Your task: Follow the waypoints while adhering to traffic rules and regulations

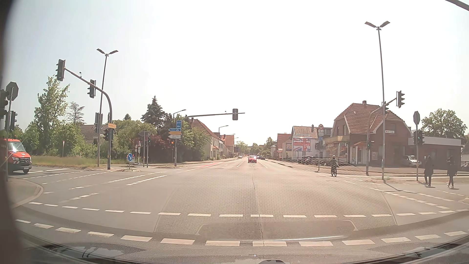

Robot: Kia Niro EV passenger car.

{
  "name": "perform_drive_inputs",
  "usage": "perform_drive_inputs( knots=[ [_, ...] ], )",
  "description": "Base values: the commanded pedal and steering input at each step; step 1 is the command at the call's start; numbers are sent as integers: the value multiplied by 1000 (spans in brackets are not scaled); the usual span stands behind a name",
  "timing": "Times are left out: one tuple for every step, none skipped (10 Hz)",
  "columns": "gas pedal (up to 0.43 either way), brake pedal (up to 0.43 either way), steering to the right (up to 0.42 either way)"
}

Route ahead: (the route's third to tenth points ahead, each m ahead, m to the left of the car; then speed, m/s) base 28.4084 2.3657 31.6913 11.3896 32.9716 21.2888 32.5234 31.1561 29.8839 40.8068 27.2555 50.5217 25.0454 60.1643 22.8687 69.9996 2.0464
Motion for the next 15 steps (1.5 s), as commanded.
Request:
perform_drive_inputs(
  knots=[
    [339, 0, 11],
    [350, 0, 7],
    [350, 0, 5],
    [350, 0, 4],
    [358, 0, 4],
    [358, 0, 3],
    [370, 0, 4],
    [370, 0, 3],
    [378, 0, 3],
    [378, 0, 3],
    [378, 0, 3],
    [390, 0, 3],
    [390, 0, 3],
    [390, 0, 3],
    [390, 0, 2]
  ],
)
